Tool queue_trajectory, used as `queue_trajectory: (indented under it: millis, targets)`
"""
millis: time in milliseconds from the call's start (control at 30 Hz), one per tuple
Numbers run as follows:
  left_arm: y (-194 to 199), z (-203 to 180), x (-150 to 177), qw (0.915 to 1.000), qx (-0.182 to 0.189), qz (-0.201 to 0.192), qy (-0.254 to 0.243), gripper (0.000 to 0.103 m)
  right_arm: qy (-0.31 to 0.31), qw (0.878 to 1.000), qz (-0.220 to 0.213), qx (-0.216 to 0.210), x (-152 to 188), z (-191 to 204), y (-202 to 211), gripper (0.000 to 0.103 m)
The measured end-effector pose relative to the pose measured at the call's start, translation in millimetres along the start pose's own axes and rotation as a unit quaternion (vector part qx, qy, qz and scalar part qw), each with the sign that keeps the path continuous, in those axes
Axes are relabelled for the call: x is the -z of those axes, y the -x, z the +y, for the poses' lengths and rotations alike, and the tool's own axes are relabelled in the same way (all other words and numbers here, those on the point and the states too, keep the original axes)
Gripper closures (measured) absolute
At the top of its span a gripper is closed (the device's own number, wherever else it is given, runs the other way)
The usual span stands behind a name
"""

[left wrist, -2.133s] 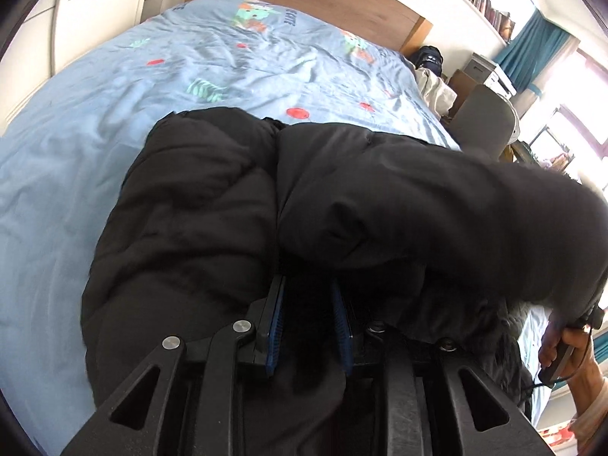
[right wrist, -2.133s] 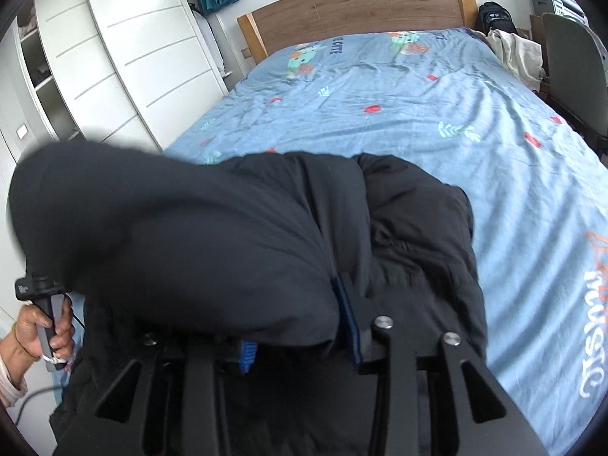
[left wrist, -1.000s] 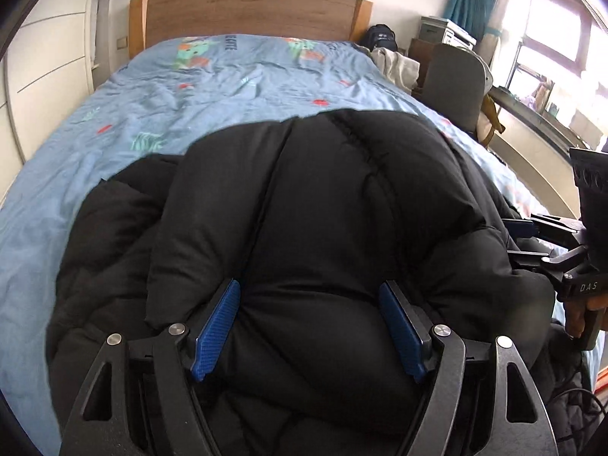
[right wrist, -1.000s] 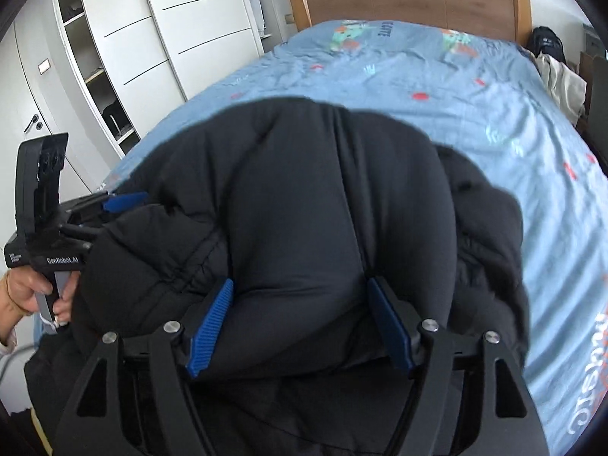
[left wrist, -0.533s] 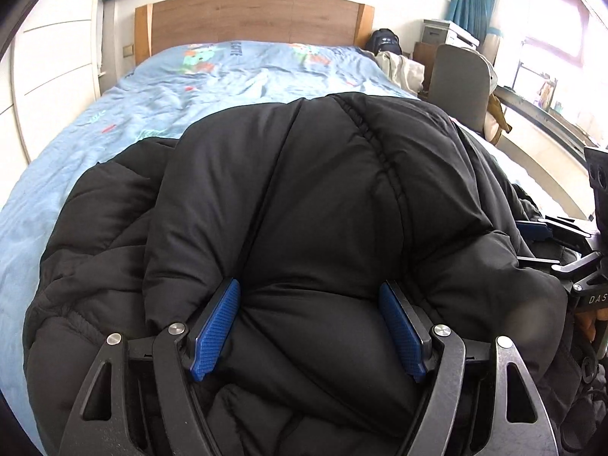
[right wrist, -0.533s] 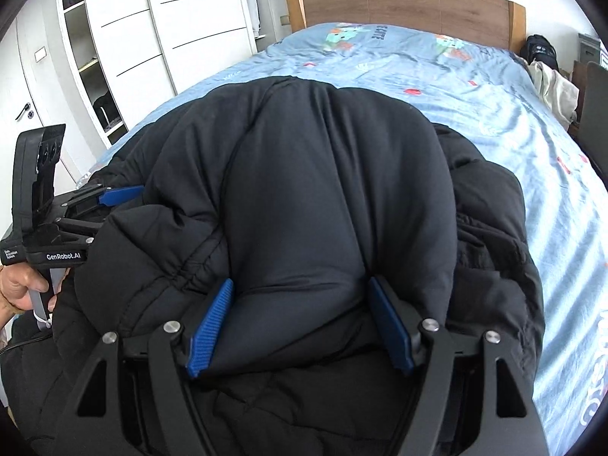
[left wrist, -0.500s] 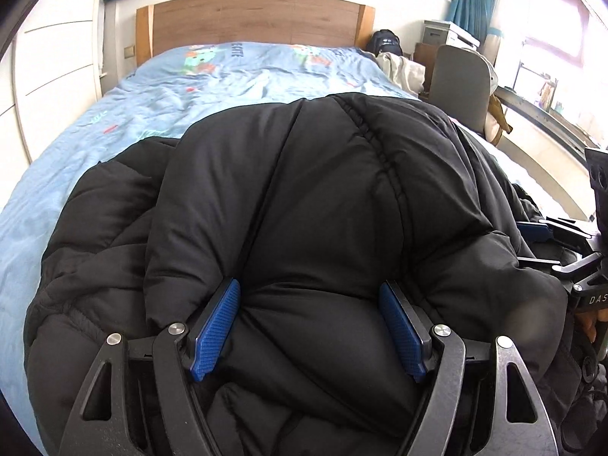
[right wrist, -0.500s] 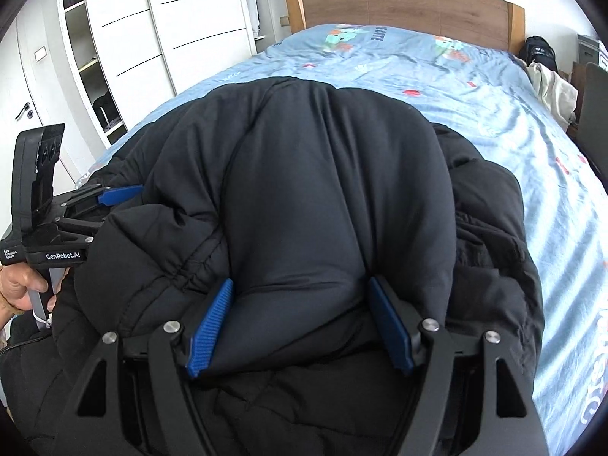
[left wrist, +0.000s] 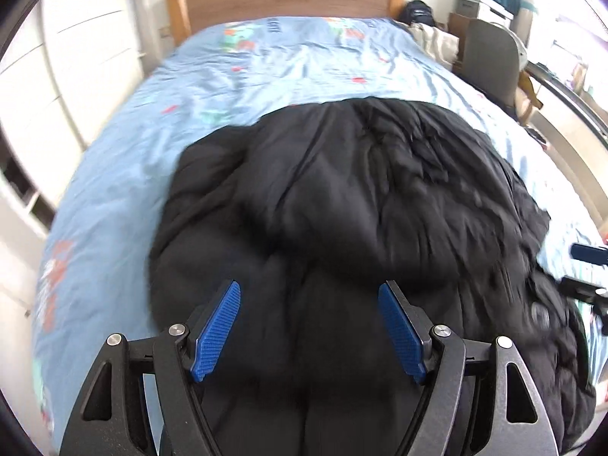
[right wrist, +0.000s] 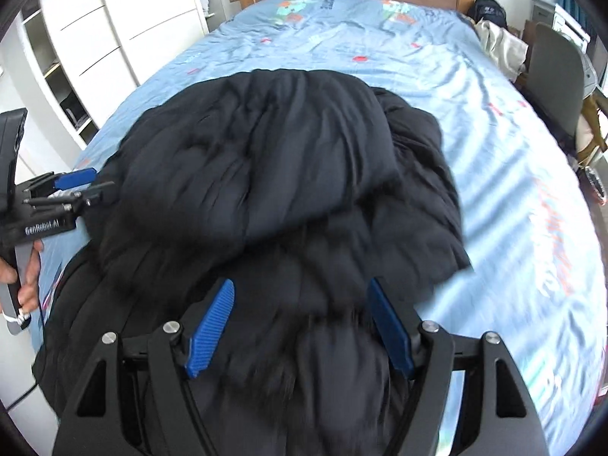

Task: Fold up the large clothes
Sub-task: 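Lay the folded hem on the hood and open both tools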

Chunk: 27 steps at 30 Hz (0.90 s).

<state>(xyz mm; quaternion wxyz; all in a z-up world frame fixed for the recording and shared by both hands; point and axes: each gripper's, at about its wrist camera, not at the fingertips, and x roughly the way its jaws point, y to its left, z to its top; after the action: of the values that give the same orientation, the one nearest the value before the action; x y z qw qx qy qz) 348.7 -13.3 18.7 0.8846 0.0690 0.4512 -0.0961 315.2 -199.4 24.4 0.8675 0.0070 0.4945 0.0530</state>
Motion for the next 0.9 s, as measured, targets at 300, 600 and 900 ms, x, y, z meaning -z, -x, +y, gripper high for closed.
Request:
queue_trajectory:
  millis: [300,600,900]
  targets:
    - [99,0,112,0.9955,-0.079,-0.048,0.021,0.024,-0.036,0.998,-0.056,0.005,103,0,106,0.031]
    - [163,-1,157,0.9904,-0.090,-0.093,0.047,0.018,-0.047,0.995,-0.077,0.031,173,1,154,0.029]
    - [190,-12,182,0.9887,-0.086,-0.116,0.043,0.016,-0.079,0.991,-0.096,0.045,201,-10,179,0.026]
